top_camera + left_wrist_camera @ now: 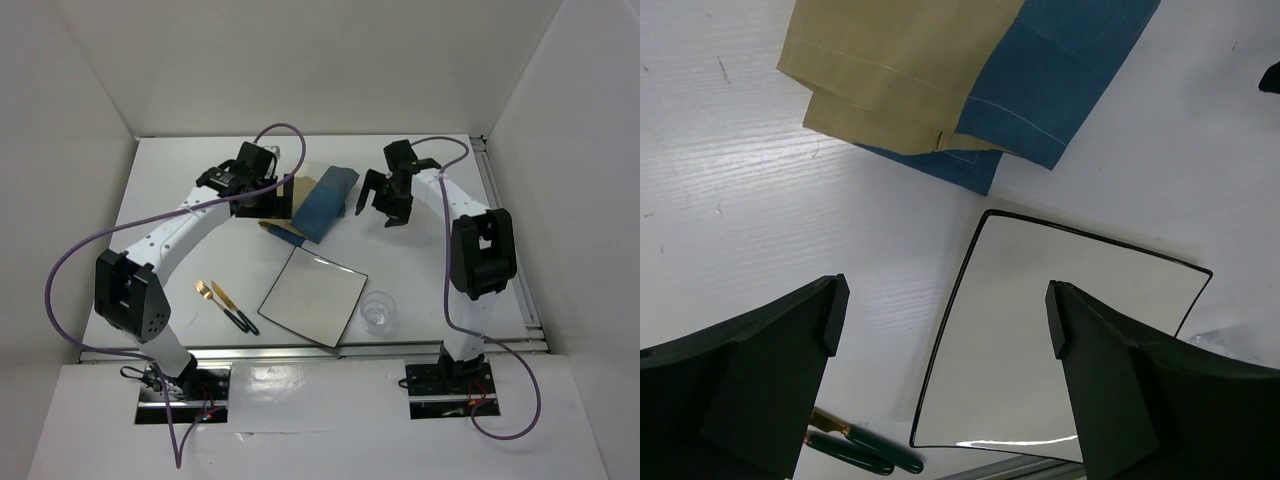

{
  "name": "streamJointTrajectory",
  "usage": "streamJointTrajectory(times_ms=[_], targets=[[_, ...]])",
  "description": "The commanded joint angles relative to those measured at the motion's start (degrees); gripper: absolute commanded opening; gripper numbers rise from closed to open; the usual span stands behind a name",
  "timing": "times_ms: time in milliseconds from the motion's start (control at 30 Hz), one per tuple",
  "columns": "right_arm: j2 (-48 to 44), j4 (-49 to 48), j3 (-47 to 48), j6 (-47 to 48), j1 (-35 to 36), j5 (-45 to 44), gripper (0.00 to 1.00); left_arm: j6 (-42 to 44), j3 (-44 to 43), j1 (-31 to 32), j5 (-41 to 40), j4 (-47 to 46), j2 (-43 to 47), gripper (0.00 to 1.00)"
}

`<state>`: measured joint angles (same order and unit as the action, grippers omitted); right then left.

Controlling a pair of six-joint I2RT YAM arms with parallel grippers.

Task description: Set the dinner table for one person

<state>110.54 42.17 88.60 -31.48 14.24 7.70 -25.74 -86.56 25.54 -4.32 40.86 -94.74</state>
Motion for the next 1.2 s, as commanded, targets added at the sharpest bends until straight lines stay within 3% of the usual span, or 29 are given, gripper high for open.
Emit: streamJointTrajectory(times_ms=[0, 300, 467, 567, 633, 767, 933, 1167], targets=[[-5.86, -4.02, -1.50, 0.64, -0.27, -0.94, 1.00, 0.34, 0.26, 0.04, 0.71, -2.54, 2.01, 1.00], [-4.63, -2.01, -0.44, 1.69, -0.27, -1.46, 1.00, 0.34, 2.01, 0.04, 1.77, -3.86, 3.16, 1.00], [-7.71, -6.75, -3.26, 3.62, -0.27, -0.23, 0.97, 0.86, 2.54, 0.04, 2.38, -4.39, 1.50, 1.00], [-7.01, -9.21, -0.29, 5.38, -0.27, -0.23, 0.96, 0.25, -1.91, 0.04, -0.50, 1.55, -1.75, 1.00], [-3.25, -9.74, 3.32, 5.90, -0.27, -0.23, 0.93, -0.45, -5.43, 0.04, -0.52, 4.48, -4.57, 1.00], [4.23, -12.90, 12.45, 5.21, -2.20, 5.11, 0.88, -2.65, -4.23, 0.04, 1.06, 3.62, -3.87, 1.00], [12.49, -17.73, 18.45, 2.92, -3.61, 15.39, 0.88, -3.88, -3.00, 0.04, 1.06, 3.61, -2.12, 0.90], [23.04, -17.21, 28.38, 0.90, -3.61, 17.52, 0.87, -3.88, -0.54, -1.10, 1.15, 4.14, -0.18, 0.80]])
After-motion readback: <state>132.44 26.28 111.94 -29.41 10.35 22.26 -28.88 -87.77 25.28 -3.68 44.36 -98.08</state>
